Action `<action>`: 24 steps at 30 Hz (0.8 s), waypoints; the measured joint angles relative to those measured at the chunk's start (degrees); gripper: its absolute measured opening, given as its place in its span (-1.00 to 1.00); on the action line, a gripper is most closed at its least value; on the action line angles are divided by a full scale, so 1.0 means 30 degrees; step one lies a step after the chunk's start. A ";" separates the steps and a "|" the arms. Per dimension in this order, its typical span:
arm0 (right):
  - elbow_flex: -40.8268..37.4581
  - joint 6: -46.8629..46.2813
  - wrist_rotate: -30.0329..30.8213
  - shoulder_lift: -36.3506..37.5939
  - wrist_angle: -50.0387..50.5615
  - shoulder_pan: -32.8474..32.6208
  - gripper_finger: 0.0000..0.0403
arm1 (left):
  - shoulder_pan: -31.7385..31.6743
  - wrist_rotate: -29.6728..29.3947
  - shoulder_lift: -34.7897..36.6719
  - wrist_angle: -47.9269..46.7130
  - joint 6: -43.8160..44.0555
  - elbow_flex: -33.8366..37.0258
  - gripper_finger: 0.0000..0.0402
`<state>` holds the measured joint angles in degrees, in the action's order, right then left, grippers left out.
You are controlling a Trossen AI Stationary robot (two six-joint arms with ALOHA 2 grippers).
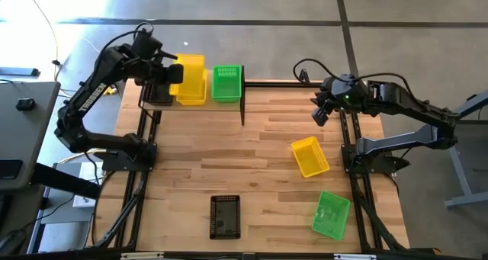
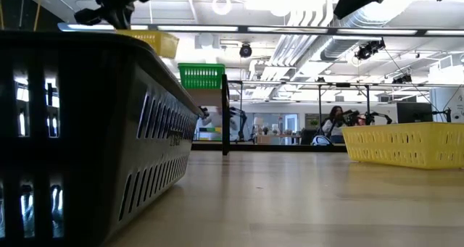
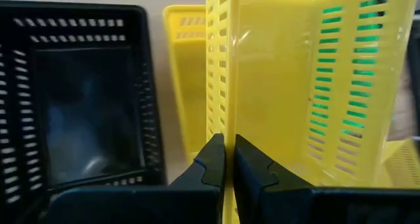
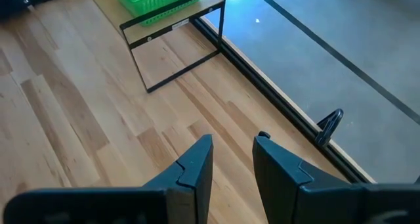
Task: Stack baskets on shelf by color
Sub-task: Stack the top yellow bin on top of the yellow bin
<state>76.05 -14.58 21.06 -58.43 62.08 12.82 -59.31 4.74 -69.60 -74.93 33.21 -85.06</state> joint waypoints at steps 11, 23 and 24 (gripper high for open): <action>-0.0007 -0.0335 0.0182 0.0000 0.0000 0.0007 -0.53 | -0.1000 0.0942 -0.1810 -0.0120 -0.1151 -0.0004 -1.00; -0.0007 -0.0542 0.0175 0.0000 0.0000 0.0007 -0.53 | -0.0989 0.1109 -0.3218 -0.0091 -0.1122 0.0000 -0.96; -0.0007 -0.0672 0.0175 0.0000 0.0000 0.0002 -0.53 | -0.0986 0.1112 -0.3297 -0.0083 -0.1122 0.0000 -0.96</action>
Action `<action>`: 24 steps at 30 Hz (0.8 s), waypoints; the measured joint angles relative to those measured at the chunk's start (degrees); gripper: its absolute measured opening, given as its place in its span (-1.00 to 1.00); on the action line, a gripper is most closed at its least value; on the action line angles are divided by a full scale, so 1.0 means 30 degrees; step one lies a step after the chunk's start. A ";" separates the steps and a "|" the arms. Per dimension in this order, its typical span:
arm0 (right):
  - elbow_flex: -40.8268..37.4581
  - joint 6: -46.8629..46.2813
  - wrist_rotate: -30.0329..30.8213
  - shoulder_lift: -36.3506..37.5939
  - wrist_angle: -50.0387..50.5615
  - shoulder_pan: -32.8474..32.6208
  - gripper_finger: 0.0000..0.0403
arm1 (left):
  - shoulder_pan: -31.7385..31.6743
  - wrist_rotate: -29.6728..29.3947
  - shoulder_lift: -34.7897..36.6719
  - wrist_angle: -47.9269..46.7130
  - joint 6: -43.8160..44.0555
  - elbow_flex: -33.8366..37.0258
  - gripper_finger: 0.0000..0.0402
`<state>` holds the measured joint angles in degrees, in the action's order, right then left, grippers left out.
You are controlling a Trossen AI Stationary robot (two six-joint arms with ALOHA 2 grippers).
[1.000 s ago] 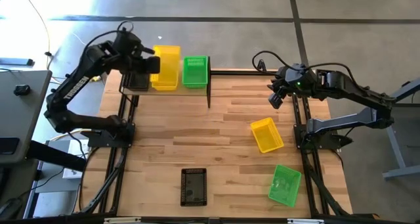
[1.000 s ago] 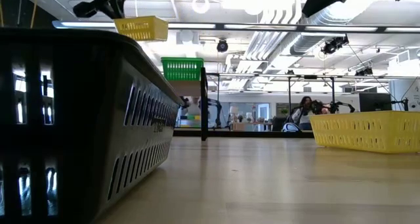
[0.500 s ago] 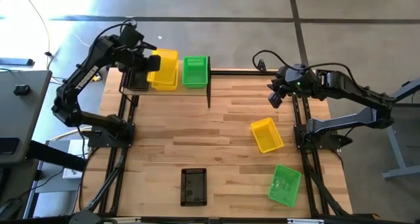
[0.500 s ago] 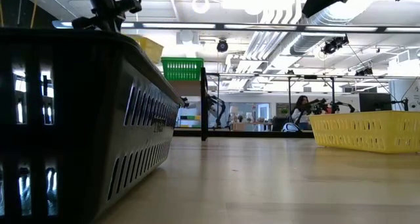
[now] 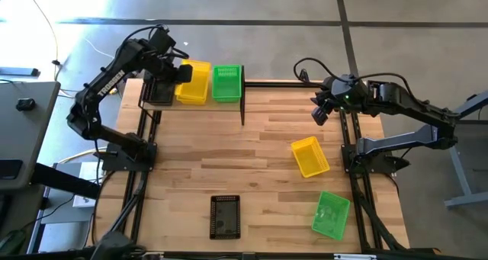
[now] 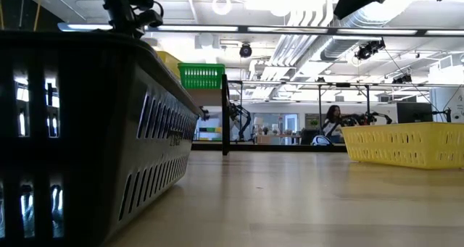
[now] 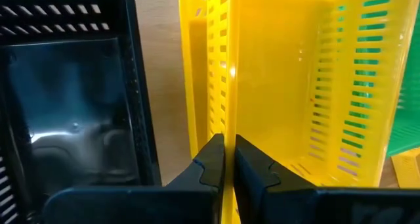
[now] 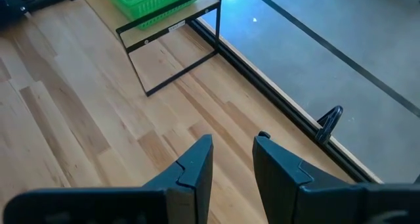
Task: Stack baskets on shelf by color
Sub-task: Stack the top yellow bin on top of the yellow bin
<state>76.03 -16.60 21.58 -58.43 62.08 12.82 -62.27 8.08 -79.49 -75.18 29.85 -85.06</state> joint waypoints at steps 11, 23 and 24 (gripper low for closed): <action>0.0000 -0.0439 -0.0027 0.0000 0.0009 -0.0002 -0.53 | -0.0002 -0.0838 -0.0296 0.0022 -0.0007 -0.0004 -0.81; 0.0000 -0.1373 -0.0240 0.0000 0.0331 -0.0061 -0.53 | 0.0005 0.0464 -0.0296 0.0282 -0.0457 -0.0391 -0.48; 0.0000 -0.1466 -0.0240 0.0000 0.0450 -0.0135 -0.53 | 0.0005 0.0460 -0.0296 0.0283 -0.0660 -0.0644 -0.46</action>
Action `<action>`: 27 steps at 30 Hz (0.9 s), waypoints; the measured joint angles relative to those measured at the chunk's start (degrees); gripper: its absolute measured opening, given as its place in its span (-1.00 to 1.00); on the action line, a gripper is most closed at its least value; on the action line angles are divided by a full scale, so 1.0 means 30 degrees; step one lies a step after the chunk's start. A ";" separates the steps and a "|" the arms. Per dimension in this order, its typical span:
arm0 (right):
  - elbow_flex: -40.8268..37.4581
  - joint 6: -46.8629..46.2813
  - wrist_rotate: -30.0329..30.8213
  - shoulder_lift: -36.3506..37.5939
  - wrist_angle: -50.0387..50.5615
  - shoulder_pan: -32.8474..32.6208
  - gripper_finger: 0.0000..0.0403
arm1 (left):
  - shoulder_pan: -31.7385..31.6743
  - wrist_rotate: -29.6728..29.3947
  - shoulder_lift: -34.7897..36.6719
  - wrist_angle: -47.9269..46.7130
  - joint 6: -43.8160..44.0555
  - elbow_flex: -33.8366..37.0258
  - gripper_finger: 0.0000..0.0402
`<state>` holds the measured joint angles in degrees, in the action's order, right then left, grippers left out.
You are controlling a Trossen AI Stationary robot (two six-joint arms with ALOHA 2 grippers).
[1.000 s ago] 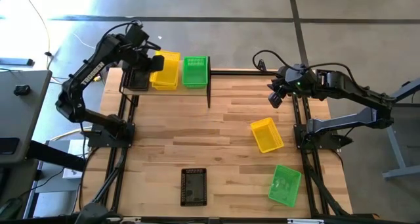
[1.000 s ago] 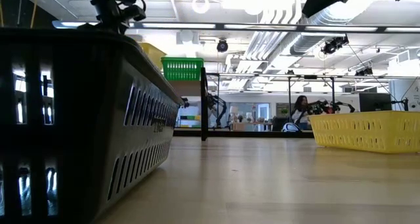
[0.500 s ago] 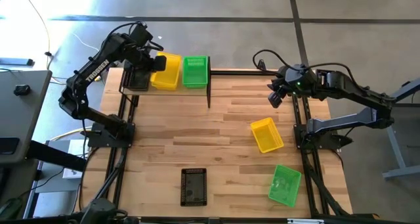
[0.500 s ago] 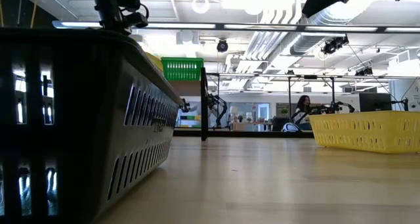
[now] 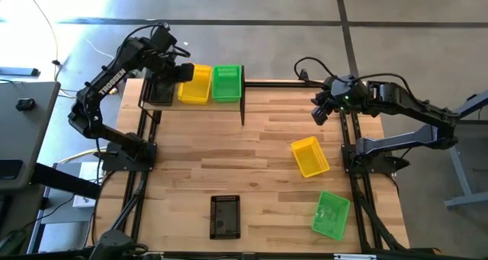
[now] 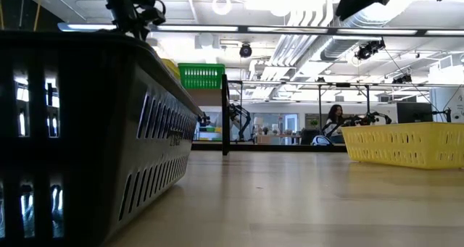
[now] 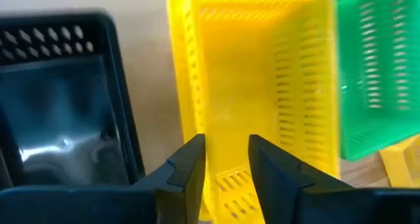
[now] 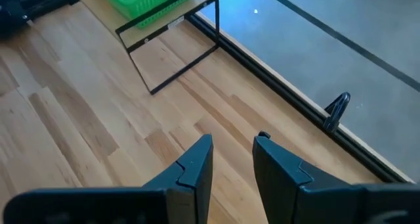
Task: Stack baskets on shelf by color
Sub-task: Stack the top yellow bin on top of the yellow bin, then stack the green bin on top of the green bin
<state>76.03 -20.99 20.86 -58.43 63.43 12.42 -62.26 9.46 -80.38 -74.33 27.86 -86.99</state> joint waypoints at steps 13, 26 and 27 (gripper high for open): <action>-0.0007 -0.1917 -0.0489 0.0000 0.0359 -0.1504 -0.53 | 0.0490 -0.0387 0.0007 -0.0101 -0.2779 -0.3224 -0.42; -0.0015 -0.6211 -0.4292 -0.0747 0.2693 -0.4862 -0.53 | 0.6345 -0.0442 0.0010 0.0204 -0.7672 -0.3400 -0.42; -0.0015 -0.6692 -0.4600 -0.0867 0.2864 -0.5251 -0.53 | 0.6748 -0.0434 0.0013 0.0304 -0.7800 -0.3400 -0.42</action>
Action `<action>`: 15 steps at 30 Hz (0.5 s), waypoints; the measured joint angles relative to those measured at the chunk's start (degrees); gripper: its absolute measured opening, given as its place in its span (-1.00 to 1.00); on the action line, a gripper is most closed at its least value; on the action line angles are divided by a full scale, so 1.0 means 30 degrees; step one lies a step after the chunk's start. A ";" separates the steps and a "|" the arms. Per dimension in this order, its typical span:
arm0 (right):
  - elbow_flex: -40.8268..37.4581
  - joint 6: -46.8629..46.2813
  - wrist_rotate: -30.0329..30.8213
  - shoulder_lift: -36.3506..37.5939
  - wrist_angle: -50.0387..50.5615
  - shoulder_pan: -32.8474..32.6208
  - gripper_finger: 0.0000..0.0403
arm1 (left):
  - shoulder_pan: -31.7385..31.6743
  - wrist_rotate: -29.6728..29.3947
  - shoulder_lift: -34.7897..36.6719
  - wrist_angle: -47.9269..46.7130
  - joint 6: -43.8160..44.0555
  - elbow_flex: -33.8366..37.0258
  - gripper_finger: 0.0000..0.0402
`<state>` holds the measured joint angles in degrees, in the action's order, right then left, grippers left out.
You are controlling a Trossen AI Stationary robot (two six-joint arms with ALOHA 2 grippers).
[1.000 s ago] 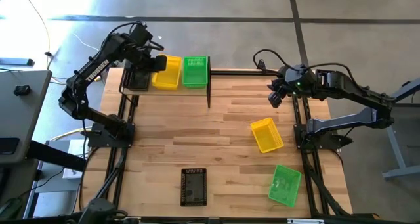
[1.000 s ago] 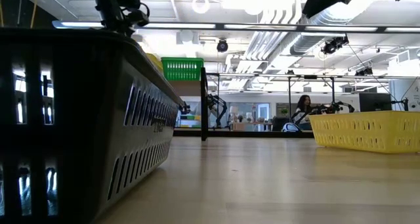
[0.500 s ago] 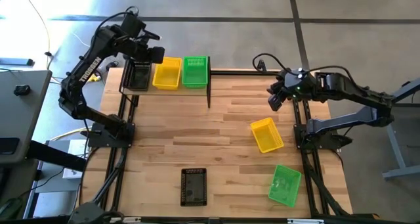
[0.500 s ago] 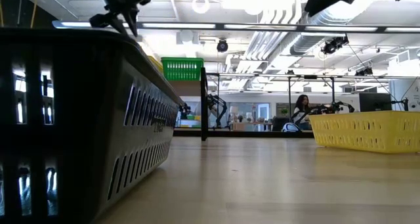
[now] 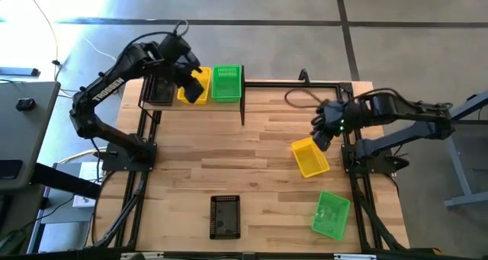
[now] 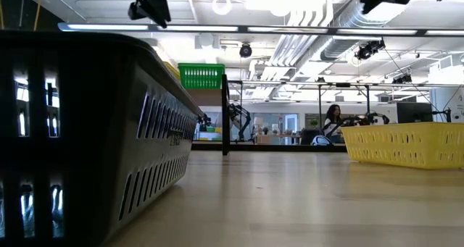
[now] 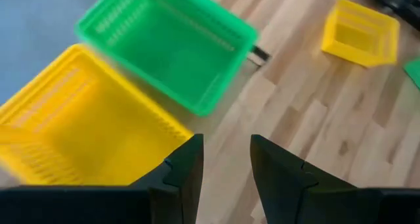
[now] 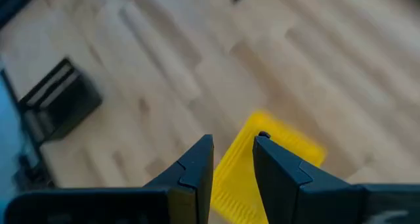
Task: Stack baskets on shelf by color
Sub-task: Stack the green bin on top of the green bin
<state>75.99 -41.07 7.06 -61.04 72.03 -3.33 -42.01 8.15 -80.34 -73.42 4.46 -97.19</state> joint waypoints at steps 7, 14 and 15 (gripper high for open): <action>0.0000 -0.2577 -0.1387 -0.1383 0.0358 -0.2743 -0.53 | 0.1964 0.0060 0.0002 0.0061 -0.0489 0.0000 -0.42; 0.0000 -0.4757 -0.2388 -0.2738 0.0348 -0.5388 -0.53 | 0.2417 0.0040 0.0002 0.0003 -0.1061 0.0000 -0.42; 0.0000 -0.5053 -0.2554 -0.2906 0.0343 -0.5798 -0.53 | 0.2417 0.0034 0.0002 0.0003 -0.1061 0.0000 -0.42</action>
<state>75.99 -56.23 -0.60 -69.75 73.06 -20.73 -34.76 8.26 -80.34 -73.41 1.28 -97.19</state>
